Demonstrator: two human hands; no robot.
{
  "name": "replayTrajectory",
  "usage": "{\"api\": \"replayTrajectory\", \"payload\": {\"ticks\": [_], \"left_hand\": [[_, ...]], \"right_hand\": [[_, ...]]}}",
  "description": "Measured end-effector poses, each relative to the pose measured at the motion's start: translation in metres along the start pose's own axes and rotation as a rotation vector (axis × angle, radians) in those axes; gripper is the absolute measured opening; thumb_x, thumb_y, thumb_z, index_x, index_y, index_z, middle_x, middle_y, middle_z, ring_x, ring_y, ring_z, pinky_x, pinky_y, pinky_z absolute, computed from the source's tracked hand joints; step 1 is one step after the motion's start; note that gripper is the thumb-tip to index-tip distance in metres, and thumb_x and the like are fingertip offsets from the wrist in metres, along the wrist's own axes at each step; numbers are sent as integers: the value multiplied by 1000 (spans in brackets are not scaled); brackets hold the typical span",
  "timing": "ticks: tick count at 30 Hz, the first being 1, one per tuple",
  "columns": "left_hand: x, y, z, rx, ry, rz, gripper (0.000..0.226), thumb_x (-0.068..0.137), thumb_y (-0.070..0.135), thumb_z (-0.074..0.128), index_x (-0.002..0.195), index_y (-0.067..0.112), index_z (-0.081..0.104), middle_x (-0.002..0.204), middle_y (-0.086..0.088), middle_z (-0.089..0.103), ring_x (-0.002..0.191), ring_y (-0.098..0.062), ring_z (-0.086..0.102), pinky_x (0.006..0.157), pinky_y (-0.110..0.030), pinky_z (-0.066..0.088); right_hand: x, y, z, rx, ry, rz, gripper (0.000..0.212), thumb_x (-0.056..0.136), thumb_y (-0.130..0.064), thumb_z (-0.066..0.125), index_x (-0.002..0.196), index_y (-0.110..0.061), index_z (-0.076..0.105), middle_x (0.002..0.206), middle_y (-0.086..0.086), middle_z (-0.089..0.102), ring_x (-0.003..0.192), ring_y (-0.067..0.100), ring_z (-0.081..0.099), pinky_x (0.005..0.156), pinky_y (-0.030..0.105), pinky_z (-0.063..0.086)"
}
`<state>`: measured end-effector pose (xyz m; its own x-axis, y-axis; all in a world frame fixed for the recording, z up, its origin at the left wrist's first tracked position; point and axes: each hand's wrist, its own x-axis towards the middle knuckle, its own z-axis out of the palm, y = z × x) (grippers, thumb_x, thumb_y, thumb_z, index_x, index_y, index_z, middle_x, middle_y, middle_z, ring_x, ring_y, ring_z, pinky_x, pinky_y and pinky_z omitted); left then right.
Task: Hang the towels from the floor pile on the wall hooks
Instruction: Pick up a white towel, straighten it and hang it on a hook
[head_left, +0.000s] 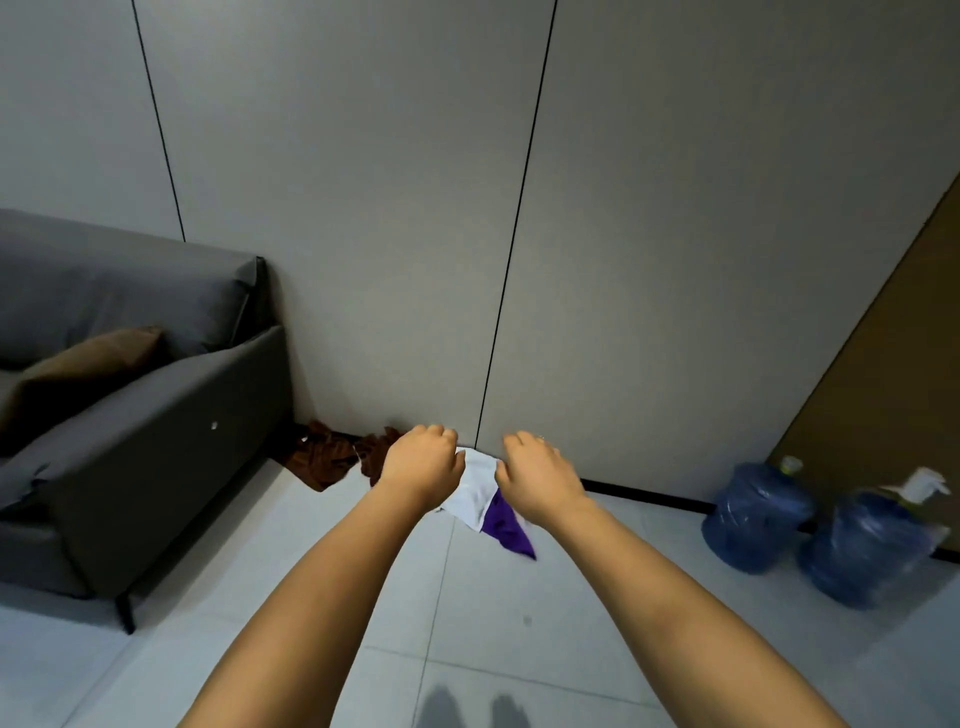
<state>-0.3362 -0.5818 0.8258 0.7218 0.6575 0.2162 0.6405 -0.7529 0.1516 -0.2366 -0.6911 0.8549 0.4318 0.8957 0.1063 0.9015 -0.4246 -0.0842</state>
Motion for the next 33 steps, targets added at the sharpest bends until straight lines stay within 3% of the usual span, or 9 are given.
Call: {"api": "replayTrajectory", "payload": {"ticks": [7,12,16,24,27,29,31,33], "left_hand": [[89,-38,30,25,0,14,34,98,30,35,112,7,56,116,-9,58,109,-25,51,79,-30,37],[160,-68,71,49,-8,28,37,99,33,33,124,16,54,123,-3,56,112,-22,50,87,-30,40],[221,-83,104,106,-52,2,34,98,31,35,117,10,54,121,-6,57,113,-25,50,90,-31,39],[417,-105,199,133,-78,71,35,98,25,34,123,13,54,123,-6,56,115,-25,49,94,-29,35],[464,-111,231,69,-73,87,27,94,19,42,106,5,61,106,-13,62,103,-31,55,87,-33,41],[484,-121,265,57,-31,147,24,84,18,47,82,4,66,81,-13,66,79,-32,63,71,-31,50],[489,-135,308,95,-13,118,29,77,23,42,66,8,64,67,-7,64,64,-26,62,61,-25,50],[487,-149,365,81,-21,89,19,73,22,50,62,11,61,64,-5,63,62,-24,62,58,-22,48]], "right_hand": [[100,4,24,7,-5,-29,30,98,-21,35,120,-5,48,125,11,51,116,27,46,93,31,34],[183,21,61,31,-31,-63,32,98,-22,36,124,-7,47,128,10,50,117,27,47,92,30,35],[253,42,93,20,-51,-94,31,98,-21,36,123,-7,47,127,9,51,116,26,47,92,30,35],[446,128,166,76,-59,-146,35,98,-19,35,130,-9,44,131,6,49,120,22,45,97,26,32],[498,157,201,94,-8,-116,35,95,-15,38,126,-4,50,126,10,54,116,26,51,97,28,36],[525,170,240,139,89,-132,28,85,-9,43,103,2,62,101,14,64,90,32,63,78,30,50],[539,182,282,179,112,-106,17,79,-2,56,93,3,64,90,15,66,79,33,65,69,33,53],[549,194,336,155,87,-101,25,68,1,74,92,2,65,90,15,67,80,32,66,66,36,55]]}}
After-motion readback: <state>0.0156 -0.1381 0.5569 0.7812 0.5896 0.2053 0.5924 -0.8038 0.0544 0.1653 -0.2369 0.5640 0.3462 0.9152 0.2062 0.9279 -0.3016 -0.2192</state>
